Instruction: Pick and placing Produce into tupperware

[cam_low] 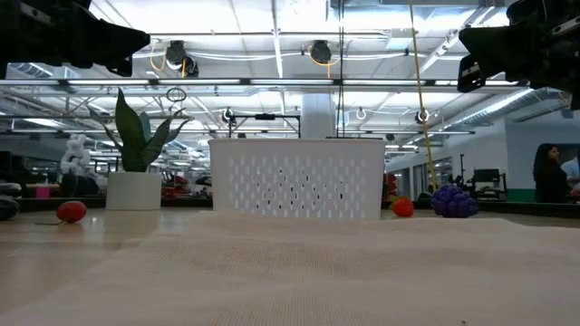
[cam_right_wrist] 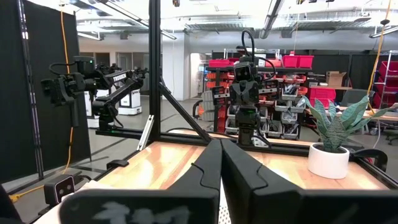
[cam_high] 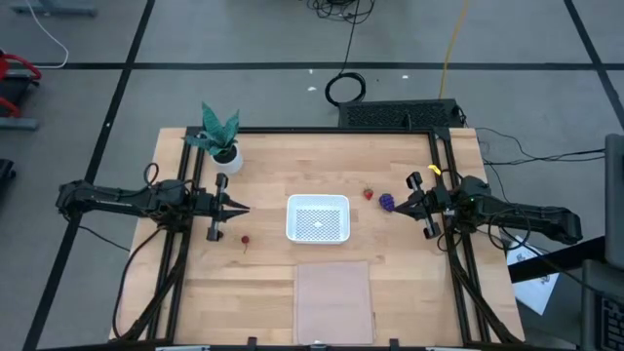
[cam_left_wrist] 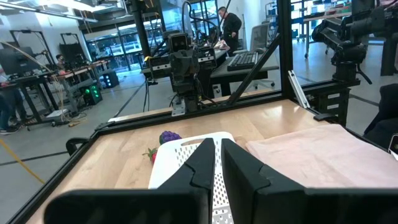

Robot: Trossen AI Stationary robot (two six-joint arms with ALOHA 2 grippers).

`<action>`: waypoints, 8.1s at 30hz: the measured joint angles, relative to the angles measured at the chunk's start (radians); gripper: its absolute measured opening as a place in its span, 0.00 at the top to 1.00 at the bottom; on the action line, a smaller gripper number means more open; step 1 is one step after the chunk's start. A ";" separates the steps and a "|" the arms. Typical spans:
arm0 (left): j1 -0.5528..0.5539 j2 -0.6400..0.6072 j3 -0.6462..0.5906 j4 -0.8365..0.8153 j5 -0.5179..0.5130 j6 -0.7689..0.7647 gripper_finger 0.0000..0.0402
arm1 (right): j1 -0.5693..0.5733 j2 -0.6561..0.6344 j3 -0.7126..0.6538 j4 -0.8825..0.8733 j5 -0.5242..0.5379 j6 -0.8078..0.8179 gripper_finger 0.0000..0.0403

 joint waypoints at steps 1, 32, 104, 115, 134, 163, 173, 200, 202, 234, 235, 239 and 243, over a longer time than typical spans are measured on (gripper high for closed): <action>0.000 0.000 0.000 0.000 0.000 0.000 0.92 | 0.000 0.000 0.000 0.000 0.000 0.000 1.00; 0.000 0.000 0.000 0.000 0.000 0.000 0.92 | 0.000 0.000 0.000 -0.004 0.000 -0.050 1.00; 0.006 0.269 0.000 0.278 -0.117 -0.028 0.92 | 0.002 0.109 0.144 -0.150 0.216 -0.049 1.00; 0.006 0.269 0.000 0.272 -0.117 0.005 0.92 | 0.002 0.317 0.437 -0.482 0.219 -0.002 1.00; 0.006 0.269 0.000 0.272 -0.167 0.023 0.92 | 0.002 0.541 0.760 -1.093 0.350 0.109 1.00; 0.006 0.269 0.000 0.274 -0.167 0.028 0.92 | -0.069 1.029 1.144 -1.613 0.428 0.209 1.00; 0.006 0.269 0.001 0.274 -0.167 0.024 0.92 | -0.125 1.021 1.123 -1.638 0.423 0.148 1.00; 0.006 0.269 0.001 0.274 -0.167 0.027 0.92 | -0.125 1.022 1.008 -1.579 0.419 0.215 0.96; 0.006 0.269 0.001 0.274 -0.167 0.026 0.92 | -0.125 1.022 1.008 -1.578 0.419 0.229 0.91; 0.006 0.269 0.001 0.274 -0.168 0.027 0.92 | -0.125 1.022 0.876 -1.403 0.368 0.293 0.28; 0.005 0.269 0.001 0.274 -0.168 0.027 0.92 | -0.125 1.022 0.866 -1.390 0.368 0.300 0.28; 0.006 0.269 0.001 0.274 -0.168 0.027 0.92 | -0.125 1.022 0.827 -1.373 0.369 0.315 0.28; 0.006 0.269 0.001 0.274 -0.168 0.027 0.92 | -0.125 1.022 0.793 -1.309 0.370 0.323 0.28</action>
